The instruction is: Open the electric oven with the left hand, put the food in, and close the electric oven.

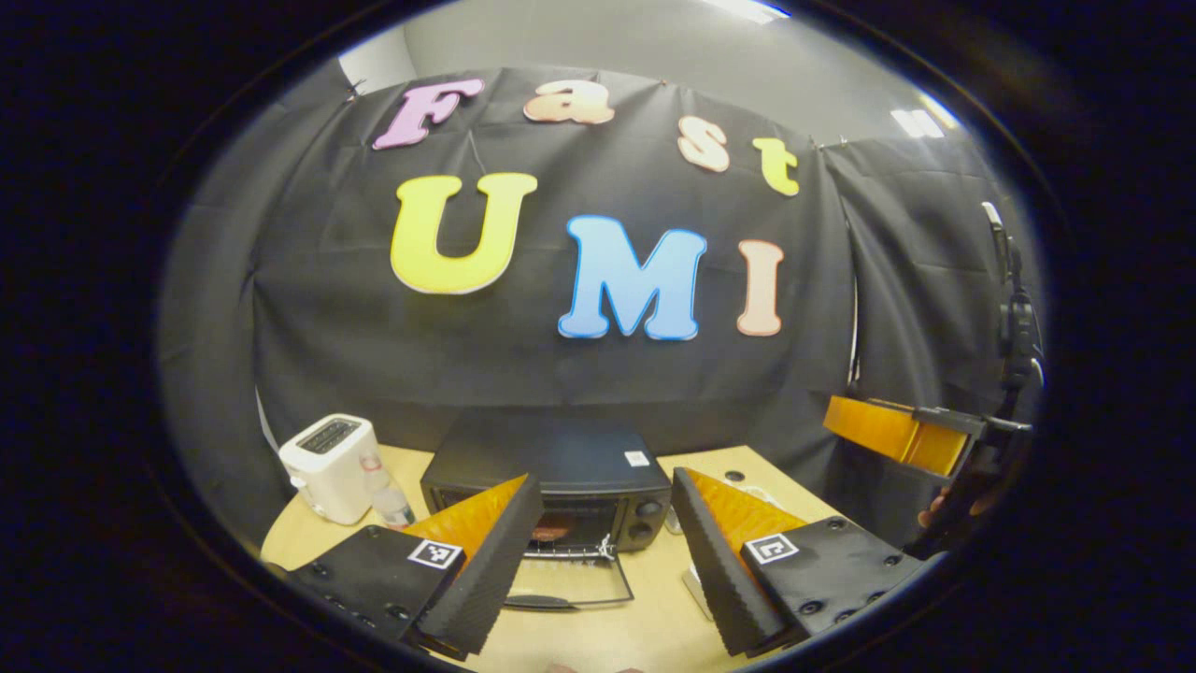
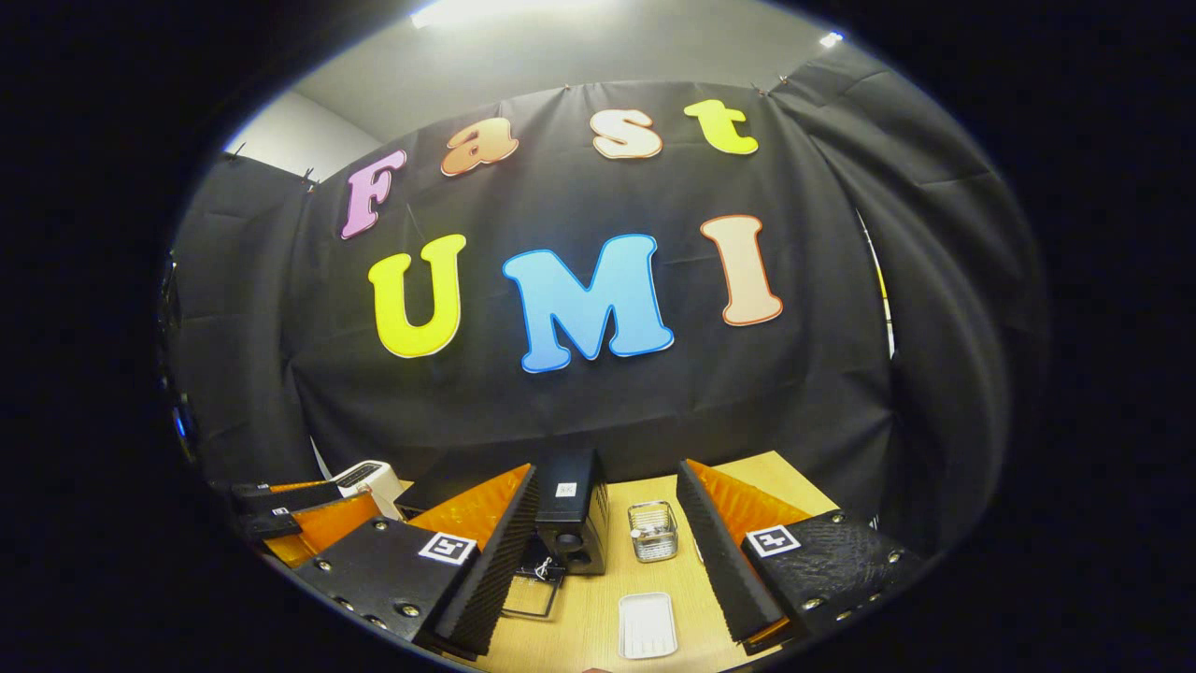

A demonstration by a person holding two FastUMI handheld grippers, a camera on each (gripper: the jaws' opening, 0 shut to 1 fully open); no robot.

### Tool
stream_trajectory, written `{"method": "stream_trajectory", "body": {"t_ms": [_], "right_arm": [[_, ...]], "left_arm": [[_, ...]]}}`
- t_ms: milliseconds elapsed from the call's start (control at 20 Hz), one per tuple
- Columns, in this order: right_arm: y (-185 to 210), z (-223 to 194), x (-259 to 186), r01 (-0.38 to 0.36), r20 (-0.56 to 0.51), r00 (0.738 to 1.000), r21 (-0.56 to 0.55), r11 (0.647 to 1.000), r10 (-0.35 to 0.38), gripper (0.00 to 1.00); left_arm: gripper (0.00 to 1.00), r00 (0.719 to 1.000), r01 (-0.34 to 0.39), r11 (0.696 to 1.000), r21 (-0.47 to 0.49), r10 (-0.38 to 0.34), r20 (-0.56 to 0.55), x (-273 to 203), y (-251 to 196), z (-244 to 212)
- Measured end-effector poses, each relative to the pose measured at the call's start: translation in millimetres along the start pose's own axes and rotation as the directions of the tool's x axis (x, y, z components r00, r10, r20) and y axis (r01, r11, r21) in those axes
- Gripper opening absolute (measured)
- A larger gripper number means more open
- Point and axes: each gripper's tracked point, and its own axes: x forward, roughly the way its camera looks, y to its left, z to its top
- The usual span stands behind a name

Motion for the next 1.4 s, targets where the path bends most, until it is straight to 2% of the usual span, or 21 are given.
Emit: {"method": "stream_trajectory", "body": {"t_ms": [150, 250, 350, 400, 550, 600, 750, 900, 950, 1050, 1150, 1250, 1400], "right_arm": [[0, -3, 0, -0.001, -0.01, 1.0, 0.005, 1.0, 0.001, 0.89], [-1, -4, -3, -0.004, -0.024, 1.0, 0.015, 1.0, 0.005, 0.9], [-7, -6, -5, 0.005, -0.028, 1.0, 0.012, 1.0, -0.005, 0.89], [-10, -7, -5, 0.01, -0.032, 0.999, 0.011, 1.0, -0.009, 0.9], [-17, -16, -6, 0.029, -0.052, 0.998, 0.008, 1.0, -0.029, 0.9], [-19, -19, -6, 0.034, -0.06, 0.998, 0.01, 0.999, -0.033, 0.9], [-23, -27, -6, 0.048, -0.081, 0.996, 0.014, 0.999, -0.047, 0.9], [-26, -33, -7, 0.06, -0.099, 0.993, 0.013, 0.998, -0.059, 0.89], [-28, -33, -7, 0.065, -0.101, 0.993, 0.011, 0.998, -0.064, 0.9], [-31, -35, -7, 0.074, -0.104, 0.992, 0.008, 0.997, -0.073, 0.89], [-33, -38, -9, 0.084, -0.11, 0.99, 0.007, 0.996, -0.082, 0.89], [-36, -39, -11, 0.096, -0.115, 0.989, 0.004, 0.995, -0.095, 0.9], [-44, -41, -13, 0.13, -0.114, 0.985, -0.005, 0.992, -0.129, 0.9]], "left_arm": [[0.98, 0.986, -0.035, 0.998, -0.048, 0.027, -0.166, 16, 16, -60], [0.94, 0.964, -0.044, 0.996, -0.081, 0.021, -0.264, 19, 24, -101], [0.91, 0.946, -0.056, 0.995, -0.085, 0.026, -0.324, 20, 34, -134], [0.98, 0.939, -0.068, 0.995, -0.068, 0.041, -0.342, 22, 42, -147], [0.95, 0.904, -0.092, 0.995, -0.045, 0.064, -0.422, 24, 57, -193], [0.98, 0.895, -0.097, 0.994, -0.044, 0.067, -0.44, 25, 62, -204], [0.98, 0.87, -0.111, 0.993, -0.033, 0.081, -0.487, 29, 73, -227], [0.92, 0.835, -0.11, 0.994, -0.023, 0.08, -0.544, 32, 82, -247], [0.98, 0.824, -0.11, 0.994, -0.025, 0.078, -0.562, 34, 84, -253], [0.98, 0.795, -0.109, 0.994, -0.026, 0.072, -0.602, 37, 86, -267], [0.92, 0.768, -0.107, 0.994, -0.019, 0.071, -0.636, 41, 88, -278], [0.92, 0.742, -0.101, 0.994, -0.027, 0.058, -0.668, 46, 86, -289], [0.99, 0.712, -0.094, 0.995, -0.03, 0.046, -0.7, 56, 84, -302]]}}
